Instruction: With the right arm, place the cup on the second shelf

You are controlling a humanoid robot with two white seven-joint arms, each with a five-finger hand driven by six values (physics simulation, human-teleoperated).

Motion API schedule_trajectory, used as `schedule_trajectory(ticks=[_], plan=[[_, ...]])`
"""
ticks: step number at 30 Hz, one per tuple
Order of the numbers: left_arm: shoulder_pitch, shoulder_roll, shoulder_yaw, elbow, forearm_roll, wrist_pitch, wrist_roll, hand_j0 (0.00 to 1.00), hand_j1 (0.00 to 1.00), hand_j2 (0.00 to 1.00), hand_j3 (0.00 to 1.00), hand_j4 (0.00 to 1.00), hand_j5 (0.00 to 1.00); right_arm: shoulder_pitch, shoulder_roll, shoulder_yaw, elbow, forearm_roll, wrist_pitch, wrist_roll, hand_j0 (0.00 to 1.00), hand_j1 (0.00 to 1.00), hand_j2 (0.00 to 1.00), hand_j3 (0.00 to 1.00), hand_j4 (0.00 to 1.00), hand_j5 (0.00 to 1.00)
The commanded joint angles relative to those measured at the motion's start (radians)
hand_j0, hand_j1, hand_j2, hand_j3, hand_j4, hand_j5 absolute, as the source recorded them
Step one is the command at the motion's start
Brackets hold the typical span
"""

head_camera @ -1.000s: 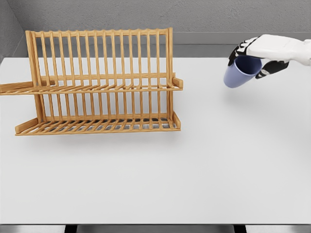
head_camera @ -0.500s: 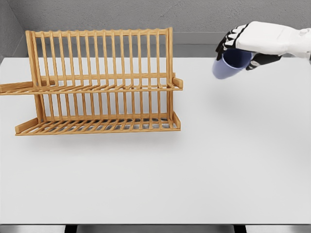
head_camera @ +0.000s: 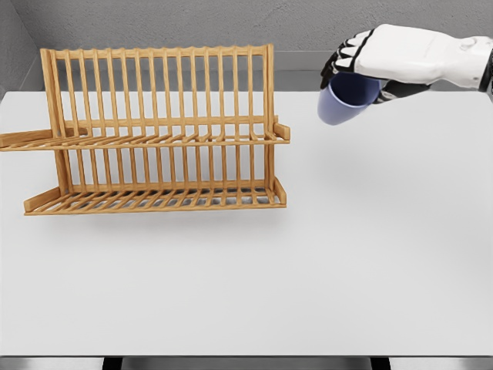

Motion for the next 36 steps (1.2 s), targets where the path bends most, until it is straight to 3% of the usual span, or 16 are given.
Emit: schedule_trajectory(ticks=[1,10,14,30,36], plan=[[0.0,0.0,0.0,0.0,0.0,0.0,0.0,1.0,1.0,1.0,1.0,1.0,1.0,-0.002,0.014,-0.001,-0.007,-0.005,0.003,-0.001,0.6,0.6,0.6,0.6,0.6,0.6],[0.0,0.0,0.0,0.0,0.001,0.002,0.0,1.0,1.0,1.0,1.0,1.0,1.0,-0.017,0.054,0.001,-0.037,-0.005,0.003,-0.001,0.6,0.6,0.6,0.6,0.6,0.6],[0.0,0.0,0.0,0.0,0.001,0.0,0.0,1.0,1.0,1.0,1.0,1.0,1.0,-0.021,0.06,0.001,-0.083,-0.005,0.017,-0.001,0.6,0.6,0.6,0.6,0.6,0.6],[0.0,0.0,0.0,0.0,0.0,0.0,0.0,1.0,1.0,1.0,1.0,1.0,1.0,-0.054,0.143,0.038,-0.086,-0.004,0.03,-0.001,0.6,0.6,0.6,0.6,0.6,0.6],[0.0,0.0,0.0,0.0,0.0,0.0,0.0,1.0,1.0,1.0,1.0,1.0,1.0,-0.057,0.144,0.073,-0.083,0.007,0.03,-0.001,0.6,0.6,0.6,0.6,0.6,0.6]])
